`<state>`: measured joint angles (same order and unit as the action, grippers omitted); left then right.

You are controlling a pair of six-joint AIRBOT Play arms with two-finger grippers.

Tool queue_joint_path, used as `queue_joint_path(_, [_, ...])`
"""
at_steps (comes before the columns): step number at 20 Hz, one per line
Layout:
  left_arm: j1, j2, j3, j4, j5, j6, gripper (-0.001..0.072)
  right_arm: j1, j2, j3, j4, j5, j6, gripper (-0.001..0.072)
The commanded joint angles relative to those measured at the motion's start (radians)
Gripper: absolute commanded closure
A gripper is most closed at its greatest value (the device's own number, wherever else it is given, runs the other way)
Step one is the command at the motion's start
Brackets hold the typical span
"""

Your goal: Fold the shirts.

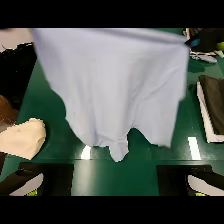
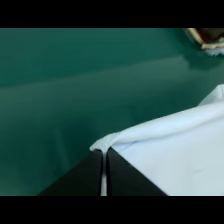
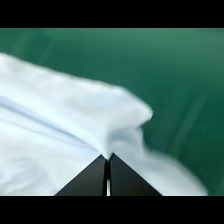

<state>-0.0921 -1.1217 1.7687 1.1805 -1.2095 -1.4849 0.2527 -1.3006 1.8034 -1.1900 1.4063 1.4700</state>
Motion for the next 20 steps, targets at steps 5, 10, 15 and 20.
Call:
queue_joint_path(5, [0.011, -0.375, -0.14, 0.226, 0.024, 0.019, 0.0682, 0.124, -0.395, 0.002, 0.018, -0.108, 0.007, 0.0696])
queue_joint_path(10, [0.014, -0.447, -0.14, 0.222, 0.024, 0.019, 0.0683, 0.14, -0.446, 0.002, 0.02, -0.182, 0.007, 0.0695])
queue_joint_path(15, [0.014, -0.446, -0.14, 0.223, 0.014, 0.019, 0.0683, 0.128, -0.418, 0.002, 0.019, -0.141, -0.005, 0.0298])
queue_joint_path(20, [0.014, -0.446, -0.14, 0.222, -0.005, 0.019, 0.0683, 0.02, -0.367, 0.002, 0.01, -0.101, -0.016, 0.0298])
